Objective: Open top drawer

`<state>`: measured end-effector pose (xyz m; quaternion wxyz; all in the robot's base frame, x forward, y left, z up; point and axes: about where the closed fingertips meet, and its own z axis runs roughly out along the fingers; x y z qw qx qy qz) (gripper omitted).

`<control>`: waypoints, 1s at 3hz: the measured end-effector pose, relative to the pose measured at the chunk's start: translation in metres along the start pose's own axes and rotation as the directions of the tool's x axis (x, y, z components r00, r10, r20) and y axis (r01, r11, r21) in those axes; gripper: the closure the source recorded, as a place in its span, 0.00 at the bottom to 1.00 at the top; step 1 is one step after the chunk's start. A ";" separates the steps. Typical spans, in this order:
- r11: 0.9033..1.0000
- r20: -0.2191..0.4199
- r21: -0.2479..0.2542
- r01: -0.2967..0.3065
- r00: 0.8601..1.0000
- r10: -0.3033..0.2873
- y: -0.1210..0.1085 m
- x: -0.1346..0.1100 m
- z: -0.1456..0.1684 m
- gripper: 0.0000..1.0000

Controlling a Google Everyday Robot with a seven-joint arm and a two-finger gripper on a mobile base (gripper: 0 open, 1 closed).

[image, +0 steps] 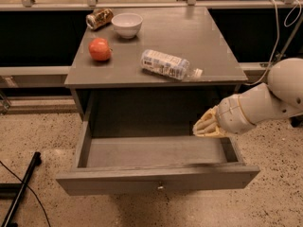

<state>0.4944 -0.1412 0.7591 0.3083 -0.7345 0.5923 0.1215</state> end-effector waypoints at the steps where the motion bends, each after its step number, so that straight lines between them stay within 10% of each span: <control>1: 1.000 0.000 0.000 0.000 1.000 0.000 0.000 0.000 0.000 0.24; 2: 1.000 0.000 0.000 0.000 1.000 0.000 0.000 0.000 0.000 0.00; 3: 1.000 0.000 0.000 0.000 1.000 0.000 0.000 0.000 0.000 0.00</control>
Offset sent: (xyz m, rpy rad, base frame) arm 0.0000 0.0000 0.0000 0.0000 0.0000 0.0001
